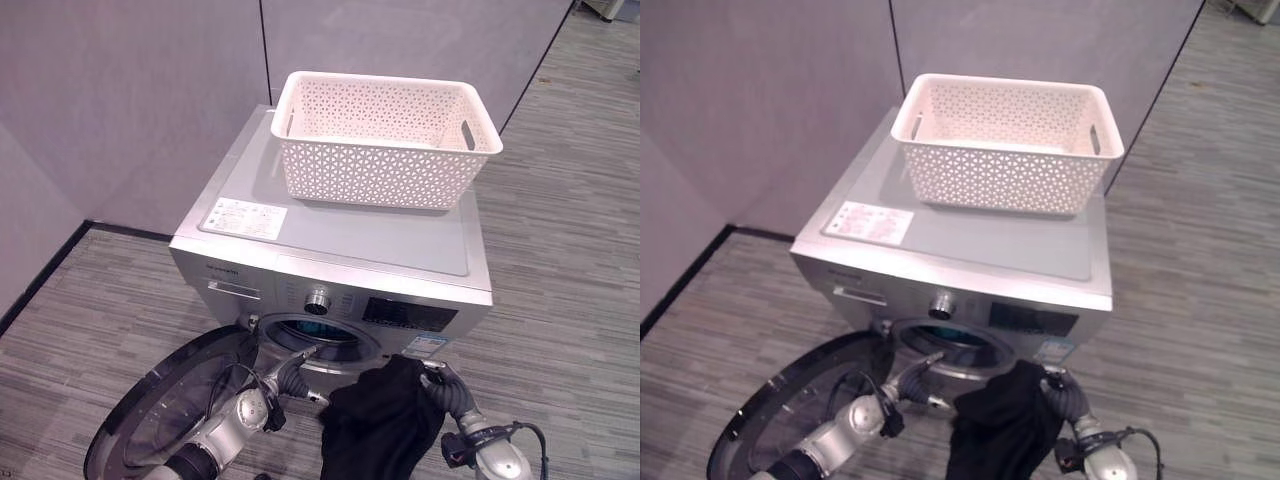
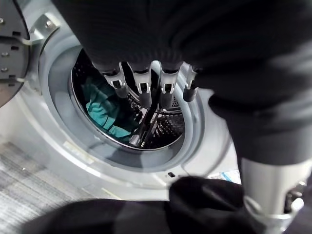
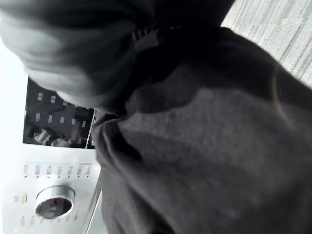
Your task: Grab the laundry basket,head to the washer,open it,put in the laundry and shut it.
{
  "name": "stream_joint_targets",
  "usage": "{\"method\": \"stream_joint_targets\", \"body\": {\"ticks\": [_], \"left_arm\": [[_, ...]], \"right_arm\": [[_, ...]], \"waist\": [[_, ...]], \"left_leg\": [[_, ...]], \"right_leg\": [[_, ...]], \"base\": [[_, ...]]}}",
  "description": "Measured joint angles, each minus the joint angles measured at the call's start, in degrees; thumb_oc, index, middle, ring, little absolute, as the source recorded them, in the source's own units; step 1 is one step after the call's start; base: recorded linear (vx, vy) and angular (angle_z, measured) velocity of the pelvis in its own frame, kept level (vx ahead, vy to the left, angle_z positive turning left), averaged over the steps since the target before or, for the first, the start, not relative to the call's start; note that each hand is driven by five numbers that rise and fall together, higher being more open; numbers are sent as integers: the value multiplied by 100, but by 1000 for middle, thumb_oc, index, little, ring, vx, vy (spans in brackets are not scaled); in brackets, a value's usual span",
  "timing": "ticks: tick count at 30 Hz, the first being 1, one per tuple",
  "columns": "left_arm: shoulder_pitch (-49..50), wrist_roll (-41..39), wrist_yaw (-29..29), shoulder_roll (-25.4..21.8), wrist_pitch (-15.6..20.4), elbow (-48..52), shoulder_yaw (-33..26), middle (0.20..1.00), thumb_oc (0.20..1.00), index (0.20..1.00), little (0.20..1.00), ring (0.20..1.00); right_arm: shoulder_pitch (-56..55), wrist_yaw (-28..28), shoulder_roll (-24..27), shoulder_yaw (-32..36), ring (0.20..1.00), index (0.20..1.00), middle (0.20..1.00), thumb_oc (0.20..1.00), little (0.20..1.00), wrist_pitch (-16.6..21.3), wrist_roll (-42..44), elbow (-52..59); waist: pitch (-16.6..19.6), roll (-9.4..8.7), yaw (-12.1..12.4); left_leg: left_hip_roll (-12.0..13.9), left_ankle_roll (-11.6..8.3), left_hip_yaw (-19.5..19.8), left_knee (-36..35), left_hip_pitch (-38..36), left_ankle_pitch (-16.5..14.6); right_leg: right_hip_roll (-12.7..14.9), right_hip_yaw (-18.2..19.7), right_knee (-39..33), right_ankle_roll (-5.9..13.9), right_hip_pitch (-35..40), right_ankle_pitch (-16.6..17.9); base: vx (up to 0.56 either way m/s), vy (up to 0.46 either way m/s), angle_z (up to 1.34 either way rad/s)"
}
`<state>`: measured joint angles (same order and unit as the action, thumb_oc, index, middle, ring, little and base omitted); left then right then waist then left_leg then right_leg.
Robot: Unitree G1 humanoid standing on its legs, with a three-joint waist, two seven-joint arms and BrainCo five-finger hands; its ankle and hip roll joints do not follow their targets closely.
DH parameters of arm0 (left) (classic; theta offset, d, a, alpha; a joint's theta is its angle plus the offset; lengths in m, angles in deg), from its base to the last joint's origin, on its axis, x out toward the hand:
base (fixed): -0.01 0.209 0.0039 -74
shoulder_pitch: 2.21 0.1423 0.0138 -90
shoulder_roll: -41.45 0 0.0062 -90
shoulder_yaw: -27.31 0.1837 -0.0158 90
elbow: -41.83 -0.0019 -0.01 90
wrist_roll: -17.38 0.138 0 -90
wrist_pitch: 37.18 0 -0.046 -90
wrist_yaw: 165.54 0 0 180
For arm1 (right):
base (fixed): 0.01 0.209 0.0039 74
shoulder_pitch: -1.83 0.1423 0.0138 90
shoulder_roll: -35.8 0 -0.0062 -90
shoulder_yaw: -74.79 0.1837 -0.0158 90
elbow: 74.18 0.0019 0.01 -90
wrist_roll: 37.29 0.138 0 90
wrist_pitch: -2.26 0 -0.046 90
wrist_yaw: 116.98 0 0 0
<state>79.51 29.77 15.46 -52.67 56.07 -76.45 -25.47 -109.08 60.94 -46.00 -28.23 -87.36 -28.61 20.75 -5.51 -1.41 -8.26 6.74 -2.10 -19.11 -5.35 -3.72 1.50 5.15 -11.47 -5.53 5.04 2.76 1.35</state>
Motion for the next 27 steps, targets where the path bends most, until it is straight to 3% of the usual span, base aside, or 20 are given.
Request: {"method": "stream_joint_targets", "body": {"ticks": [5,11,16,19,20,23,27], "left_arm": [[-9,60,-7,22,11,1,69,1000,1000,1000,1000,1000],[-52,220,-76,83,34,-6,249,1000,1000,1000,1000,1000],[-189,208,-297,249,41,-218,430,1000,1000,1000,1000,1000],[-327,216,-633,321,48,-359,427,1000,1000,1000,1000,1000],[-491,225,-1038,420,110,-670,393,1000,1000,1000,1000,1000],[-848,296,-1520,641,106,-1104,396,1000,1000,1000,1000,1000],[-1353,670,-2267,776,-64,-1841,232,1000,1000,1000,1000,1000]], "right_arm": [[393,-4,21,-125,200,200,200,200,200,64,0,48],[1310,-168,44,-661,200,200,200,200,200,150,-3,57],[2696,-501,-182,-1437,200,200,200,200,200,209,3,33],[3162,-731,-482,-1644,200,200,200,200,200,520,15,91],[3469,-919,-576,-1844,200,200,200,200,200,610,68,14],[3743,-1049,-717,-1900,200,200,200,200,200,684,131,-65],[4049,-1213,-758,-2223,200,200,200,200,200,727,178,-85]], "waist": [[0,3,51],[-34,28,280],[-400,14,483],[-611,-64,577],[-731,-169,592],[-906,-262,730],[-1245,-591,887]], "left_leg": [[-8,-24,82,1,75,18],[-42,-22,237,6,175,32],[-66,-22,360,45,375,102],[-44,-14,386,123,604,142],[-19,-20,396,150,673,156],[1,-69,442,143,815,199],[61,-88,470,219,995,212]], "right_leg": [[3,-34,34,-5,-31,5],[44,-233,49,10,-5,-8],[70,-347,50,6,-140,22],[56,-354,51,-29,-323,81],[35,-360,50,-47,-381,96],[10,-458,50,-59,-488,106],[-43,-512,51,-100,-594,130]], "base": [[1,15,7],[-22,21,16],[-86,17,11],[-113,-30,2],[-82,-35,8],[-57,-54,12],[-36,-68,7]]}}
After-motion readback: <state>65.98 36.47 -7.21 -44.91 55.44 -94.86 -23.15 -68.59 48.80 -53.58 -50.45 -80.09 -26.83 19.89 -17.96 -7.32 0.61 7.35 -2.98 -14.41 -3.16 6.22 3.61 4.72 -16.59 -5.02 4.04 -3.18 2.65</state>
